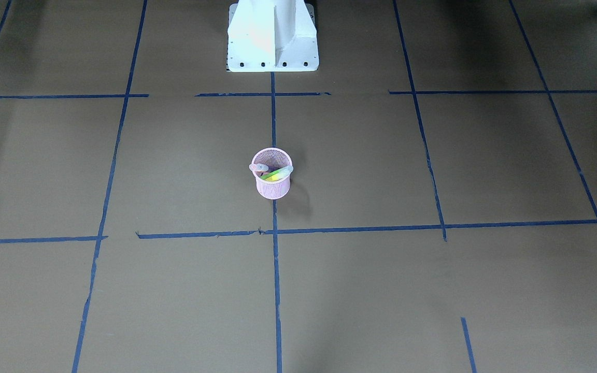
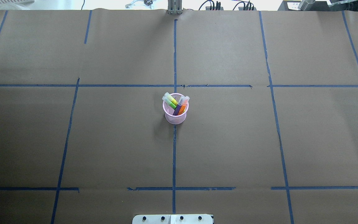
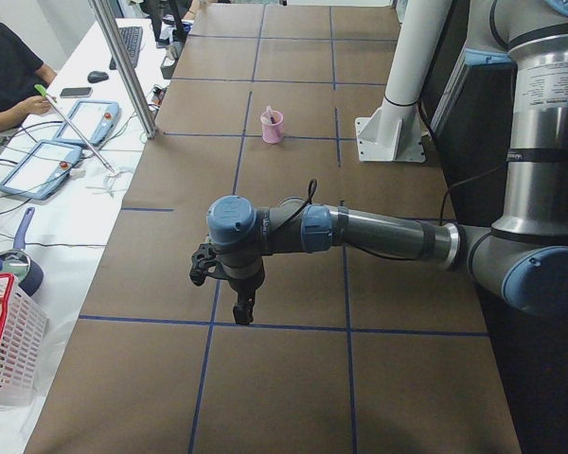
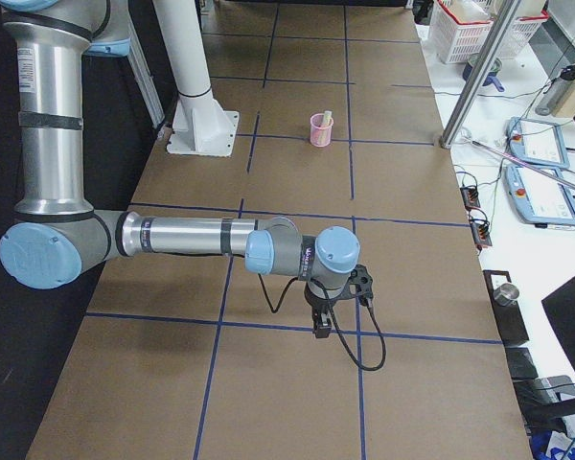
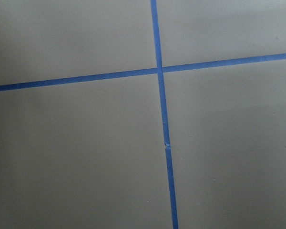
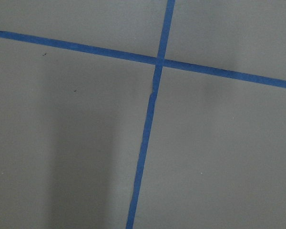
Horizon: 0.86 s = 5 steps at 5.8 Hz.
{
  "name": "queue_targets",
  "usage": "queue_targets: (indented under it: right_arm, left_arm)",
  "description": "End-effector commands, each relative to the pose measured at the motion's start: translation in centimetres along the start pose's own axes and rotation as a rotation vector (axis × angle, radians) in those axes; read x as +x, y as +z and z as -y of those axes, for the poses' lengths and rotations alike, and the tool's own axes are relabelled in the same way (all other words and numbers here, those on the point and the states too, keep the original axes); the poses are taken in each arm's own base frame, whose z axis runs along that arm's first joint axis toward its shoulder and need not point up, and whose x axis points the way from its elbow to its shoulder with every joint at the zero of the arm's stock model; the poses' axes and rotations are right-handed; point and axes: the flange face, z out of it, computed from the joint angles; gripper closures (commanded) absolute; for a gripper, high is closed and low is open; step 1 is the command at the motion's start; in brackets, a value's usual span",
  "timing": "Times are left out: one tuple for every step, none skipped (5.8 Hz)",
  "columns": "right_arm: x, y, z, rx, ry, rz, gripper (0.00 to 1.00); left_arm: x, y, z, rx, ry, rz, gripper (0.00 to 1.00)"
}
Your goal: Collect pens into pen holder
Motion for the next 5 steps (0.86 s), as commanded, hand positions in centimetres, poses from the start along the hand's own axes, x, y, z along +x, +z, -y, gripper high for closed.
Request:
queue_targets:
  right_arm:
    - [-0.6,-0.6,0.4,0.012,-0.012,0.000,0.00]
    - [-0.7,-0.8,0.3,0.017,-0.013,0.005,0.00]
    - [-0.3,-0.3,0.1,0.005,-0.001,0.001,0.00]
    - [0.0,0.0,0.2,0.001,0.007,0.004,0.00]
    - [0.3,0.4,0.0,-0.007,0.013,0.002,0.00]
  left_arm:
    - [-0.7,1.0,-1.0,-0.016,-0.011,-0.003,0.00]
    - [-2.5,3.0,-1.1,-0.032,-0.022,-0.009,0.00]
    - [-2.9,3.3,-0.6,0.007,0.014,-0.002,0.00]
    - [-2.7,3.0,-0.3,0.023,0.036,0.006,0.00]
    - [-2.6,2.9,-0.3,0.027,0.041,0.005,0.00]
